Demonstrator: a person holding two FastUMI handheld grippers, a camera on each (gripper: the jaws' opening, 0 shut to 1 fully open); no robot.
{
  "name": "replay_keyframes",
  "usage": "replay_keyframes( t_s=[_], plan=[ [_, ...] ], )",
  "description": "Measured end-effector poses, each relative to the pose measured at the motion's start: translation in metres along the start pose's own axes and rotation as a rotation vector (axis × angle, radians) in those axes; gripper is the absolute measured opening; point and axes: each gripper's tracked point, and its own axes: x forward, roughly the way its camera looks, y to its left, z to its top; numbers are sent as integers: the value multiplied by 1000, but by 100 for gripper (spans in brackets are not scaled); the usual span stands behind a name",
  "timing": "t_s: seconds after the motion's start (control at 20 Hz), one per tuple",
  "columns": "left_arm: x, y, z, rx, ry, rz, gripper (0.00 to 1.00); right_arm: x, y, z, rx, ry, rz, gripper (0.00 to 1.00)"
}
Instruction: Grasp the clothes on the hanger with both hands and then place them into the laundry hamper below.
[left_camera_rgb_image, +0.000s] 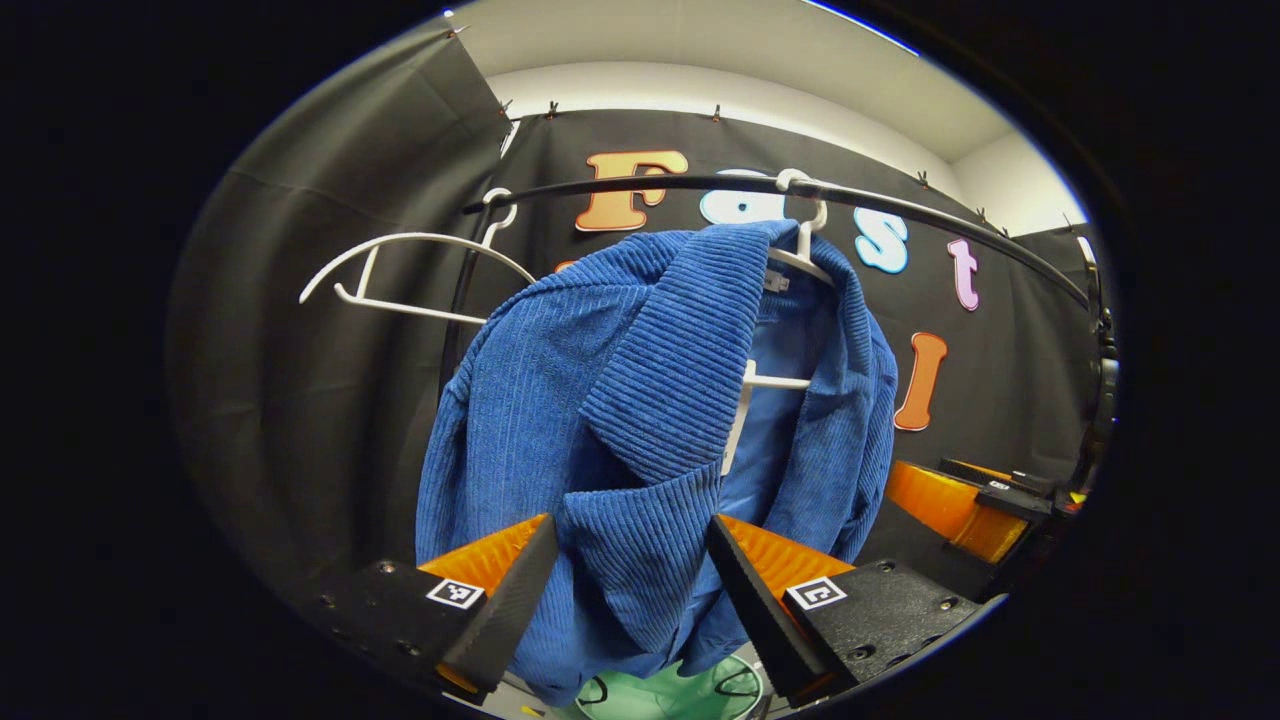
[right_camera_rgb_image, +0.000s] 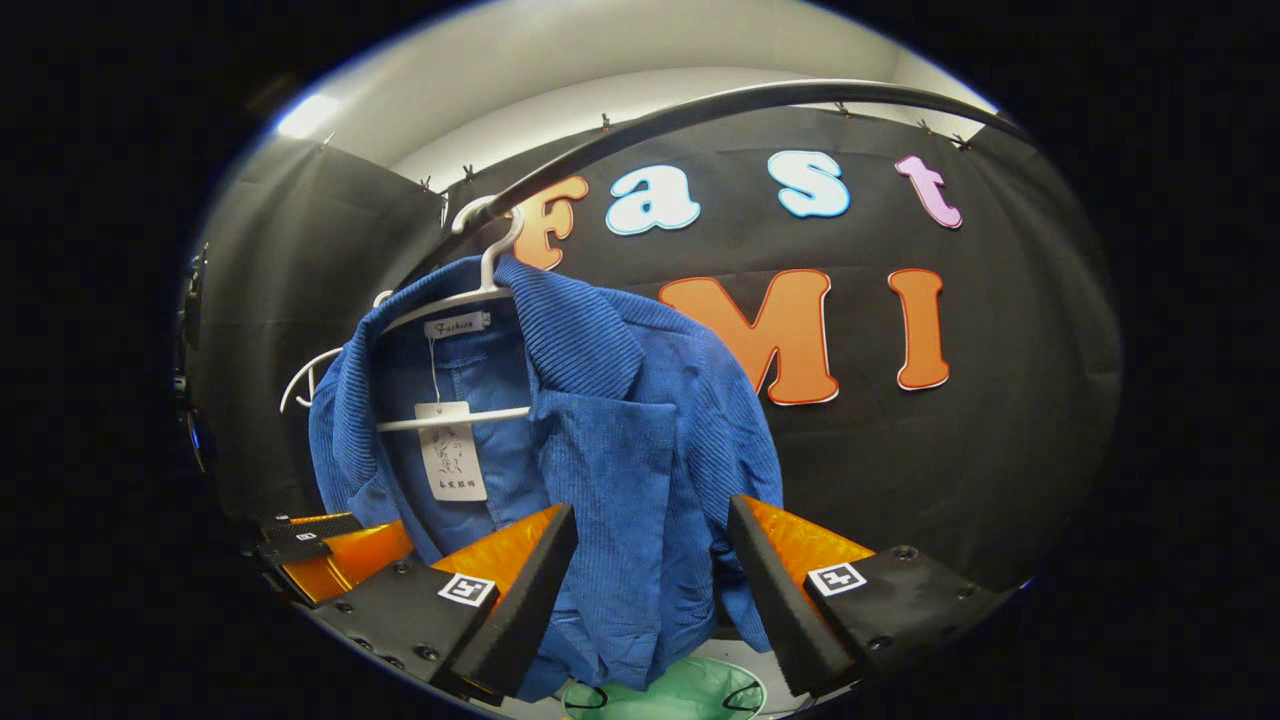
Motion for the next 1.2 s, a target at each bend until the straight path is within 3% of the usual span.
replay_keyframes(
  t_s=[0.05,0.1,0.15,0.3,0.35,0.4,0.5,0.55,0.6,0.7,0.75,0.85,0.9,1.0,1.05,1.1,1.15,1.2],
  plan=[
    [1,0,0,5,-2,-2,98,5,3,-1,1,4,6,98],
    [2,1,0,6,-5,-4,98,10,6,-2,5,7,13,89],
    [3,1,0,3,-6,-6,98,14,8,-4,11,10,21,98],
    [9,5,-2,-9,-5,-2,95,29,15,-9,19,23,41,98],
    [11,6,-3,-11,-3,-1,95,33,17,-12,19,28,46,89],
    [12,8,-3,-13,-1,3,98,36,19,-14,20,30,55,98],
    [15,10,-3,-21,0,3,95,41,22,-16,25,35,73,98],
    [17,11,-4,-25,-1,1,98,44,23,-19,28,39,78,89],
    [17,12,-3,-28,-1,-1,94,47,26,-21,31,44,86,89],
    [20,14,-3,-32,-1,-2,98,52,28,-25,40,51,96,87],
    [20,14,-3,-31,-2,-4,87,54,28,-26,43,53,101,78],
    [22,16,-1,-20,-10,-4,88,55,30,-30,58,60,111,67],
    [23,18,0,-11,-15,-1,77,58,33,-31,66,62,119,59],
    [23,18,2,-1,-21,0,65,60,32,-29,84,55,136,43],
    [23,19,4,-1,-25,0,66,61,31,-28,90,53,138,35],
    [22,19,5,-6,-29,-3,58,61,29,-27,100,52,140,27],
    [21,19,7,-9,-35,-1,59,61,28,-26,116,52,150,23],
    [18,21,10,-9,-43,4,51,58,27,-23,130,49,161,22]
  ],
)
